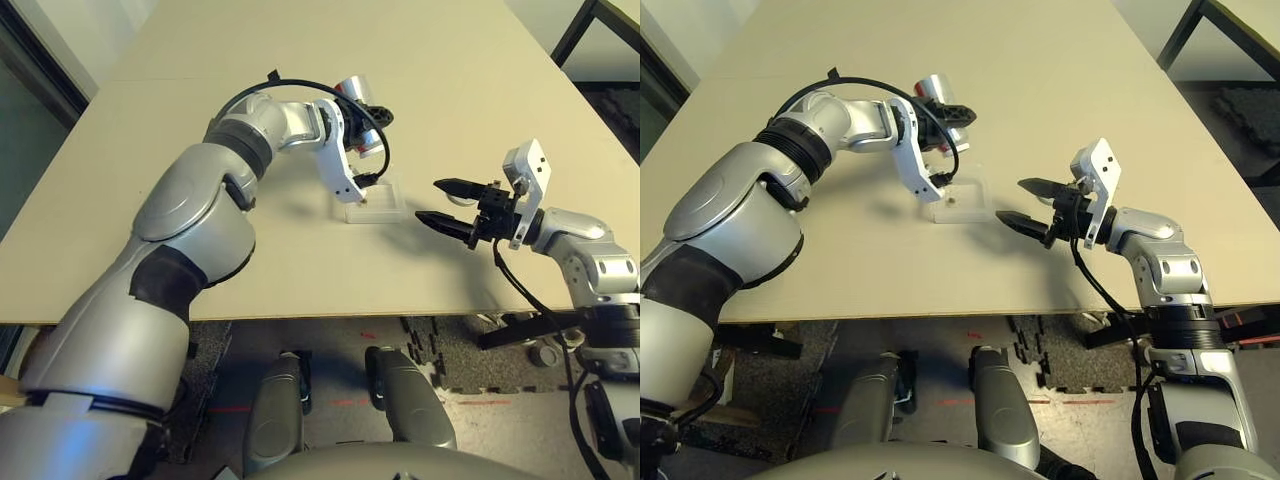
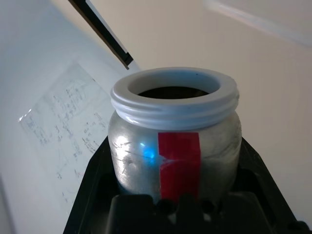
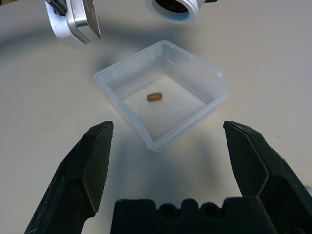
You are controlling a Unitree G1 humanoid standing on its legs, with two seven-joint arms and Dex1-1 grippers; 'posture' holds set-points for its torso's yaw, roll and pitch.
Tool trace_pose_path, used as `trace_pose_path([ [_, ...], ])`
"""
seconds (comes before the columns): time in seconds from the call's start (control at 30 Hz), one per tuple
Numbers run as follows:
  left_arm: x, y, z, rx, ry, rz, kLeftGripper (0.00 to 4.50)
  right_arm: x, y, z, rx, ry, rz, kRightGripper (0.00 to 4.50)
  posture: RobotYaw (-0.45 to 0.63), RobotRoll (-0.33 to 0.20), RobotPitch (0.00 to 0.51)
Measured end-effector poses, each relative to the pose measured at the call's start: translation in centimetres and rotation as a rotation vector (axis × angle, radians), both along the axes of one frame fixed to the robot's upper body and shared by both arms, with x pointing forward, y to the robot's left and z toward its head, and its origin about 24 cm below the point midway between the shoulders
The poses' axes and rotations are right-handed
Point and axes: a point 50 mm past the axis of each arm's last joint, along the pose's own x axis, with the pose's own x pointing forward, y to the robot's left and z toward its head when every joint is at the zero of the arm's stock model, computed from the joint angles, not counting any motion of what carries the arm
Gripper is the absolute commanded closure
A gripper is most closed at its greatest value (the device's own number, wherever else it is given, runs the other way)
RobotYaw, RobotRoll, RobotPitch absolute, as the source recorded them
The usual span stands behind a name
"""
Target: Pour the medicine from the bottle into the box.
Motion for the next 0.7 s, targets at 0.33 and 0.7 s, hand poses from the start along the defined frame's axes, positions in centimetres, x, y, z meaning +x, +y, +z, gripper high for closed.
trace_pose_path([
  [0.33,0.8,1.7,0.6,-0.502,0.418,0.307,1.91,-0.1,0.0,-0.3,-0.018,0.005,-0.003,0.0,-0.13,0.0,0.173],
  [0.7,2.0,8.0,-1.5,-1.471,1.278,0.532,1.91,-0.1,0.3,-0.5,-0.047,-0.01,0.012,0.0,-0.12,0.0,0.162],
])
